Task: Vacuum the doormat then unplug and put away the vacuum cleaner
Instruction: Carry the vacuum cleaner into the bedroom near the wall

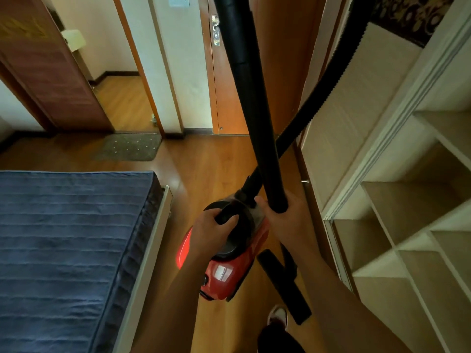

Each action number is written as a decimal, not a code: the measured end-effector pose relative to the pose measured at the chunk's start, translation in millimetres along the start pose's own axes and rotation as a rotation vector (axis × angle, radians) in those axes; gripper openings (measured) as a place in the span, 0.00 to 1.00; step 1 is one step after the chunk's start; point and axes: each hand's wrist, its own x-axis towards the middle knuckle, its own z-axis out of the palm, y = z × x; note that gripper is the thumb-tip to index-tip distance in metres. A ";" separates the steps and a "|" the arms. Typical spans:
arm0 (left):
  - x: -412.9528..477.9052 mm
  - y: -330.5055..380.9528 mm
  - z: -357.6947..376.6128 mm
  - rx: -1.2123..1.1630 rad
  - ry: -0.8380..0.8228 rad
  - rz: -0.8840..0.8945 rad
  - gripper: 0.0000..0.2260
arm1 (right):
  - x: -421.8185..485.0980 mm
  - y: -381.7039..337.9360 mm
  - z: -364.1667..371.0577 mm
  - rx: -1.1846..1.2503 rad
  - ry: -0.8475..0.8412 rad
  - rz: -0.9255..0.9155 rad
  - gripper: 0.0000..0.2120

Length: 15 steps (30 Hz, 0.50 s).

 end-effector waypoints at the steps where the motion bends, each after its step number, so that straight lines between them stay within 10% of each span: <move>1: 15.4 0.7 1.2 0.001 0.000 0.003 0.09 | 15.4 2.7 3.4 -0.010 0.001 -0.006 0.12; 15: 275.9 27.0 55.6 -0.011 0.049 -0.134 0.11 | 302.8 76.9 29.1 -0.007 -0.043 -0.039 0.10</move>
